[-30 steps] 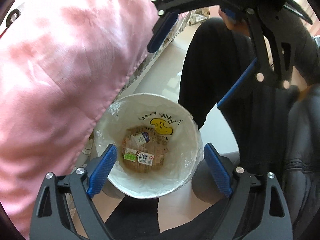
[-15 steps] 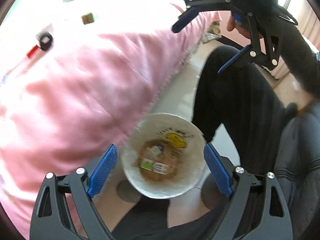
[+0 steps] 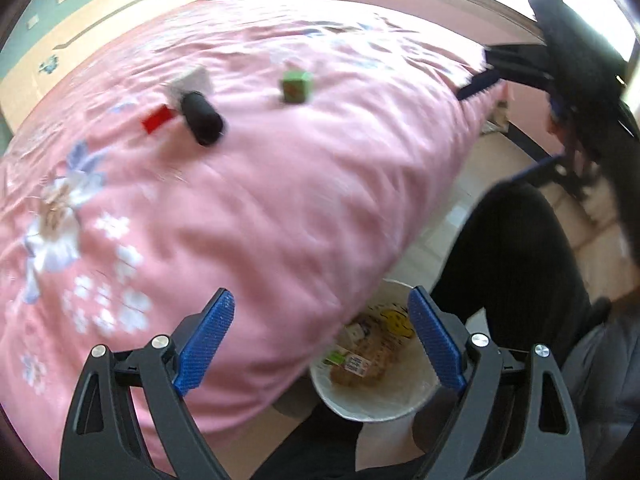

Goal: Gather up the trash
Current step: 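Move both tools back over the bed toward the black tube and green cube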

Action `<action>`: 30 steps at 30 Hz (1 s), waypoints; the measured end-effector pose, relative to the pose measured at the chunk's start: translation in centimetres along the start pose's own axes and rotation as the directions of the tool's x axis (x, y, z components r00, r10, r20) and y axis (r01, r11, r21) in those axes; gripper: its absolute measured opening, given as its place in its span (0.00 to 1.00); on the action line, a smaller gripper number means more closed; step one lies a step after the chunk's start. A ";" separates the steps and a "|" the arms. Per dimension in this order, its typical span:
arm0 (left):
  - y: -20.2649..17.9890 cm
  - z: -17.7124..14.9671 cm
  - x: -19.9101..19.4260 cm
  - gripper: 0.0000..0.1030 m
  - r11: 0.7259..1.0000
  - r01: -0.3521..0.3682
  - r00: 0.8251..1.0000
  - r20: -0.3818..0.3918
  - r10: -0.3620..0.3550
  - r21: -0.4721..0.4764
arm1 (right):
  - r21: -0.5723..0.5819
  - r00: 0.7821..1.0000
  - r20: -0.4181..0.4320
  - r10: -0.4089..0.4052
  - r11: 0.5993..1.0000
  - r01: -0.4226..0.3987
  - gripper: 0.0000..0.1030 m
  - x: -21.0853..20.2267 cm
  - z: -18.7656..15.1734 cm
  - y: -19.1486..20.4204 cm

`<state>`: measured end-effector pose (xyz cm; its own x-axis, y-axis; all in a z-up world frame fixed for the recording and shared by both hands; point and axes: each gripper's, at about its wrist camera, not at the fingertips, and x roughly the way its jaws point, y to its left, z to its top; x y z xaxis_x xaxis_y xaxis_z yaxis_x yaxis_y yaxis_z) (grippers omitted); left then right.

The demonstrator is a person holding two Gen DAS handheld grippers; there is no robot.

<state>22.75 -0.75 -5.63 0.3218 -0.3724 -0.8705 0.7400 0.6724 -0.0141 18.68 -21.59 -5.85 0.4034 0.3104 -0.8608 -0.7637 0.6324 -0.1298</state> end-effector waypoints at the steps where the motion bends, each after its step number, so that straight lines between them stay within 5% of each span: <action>1: 0.3 0.4 -0.2 0.88 1.000 -0.014 1.000 0.000 0.014 -0.004 | 0.005 1.000 0.005 -0.010 1.000 0.010 0.87 -0.2 0.1 -0.4; 6: 2.1 3.4 -0.2 0.89 0.997 -0.046 0.999 0.013 0.047 -0.062 | 0.038 1.000 0.017 -0.024 0.999 0.023 0.87 -0.8 0.4 -2.3; 17: 2.8 8.6 2.2 0.89 0.998 -0.068 0.998 -0.003 0.068 0.005 | 0.085 0.999 0.033 -0.021 0.996 0.018 0.87 -0.4 1.6 -6.4; 30: 7.4 13.3 6.8 0.89 0.998 -0.056 0.998 -0.035 0.054 -0.039 | 0.130 1.000 0.015 0.011 0.991 -0.013 0.88 2.9 3.5 -10.9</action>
<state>38.25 -6.78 -5.12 0.3406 -0.3125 -0.8868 0.6975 0.7164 0.0154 29.91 -25.08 -5.24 0.4030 0.3281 -0.8544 -0.6966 0.7154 -0.0539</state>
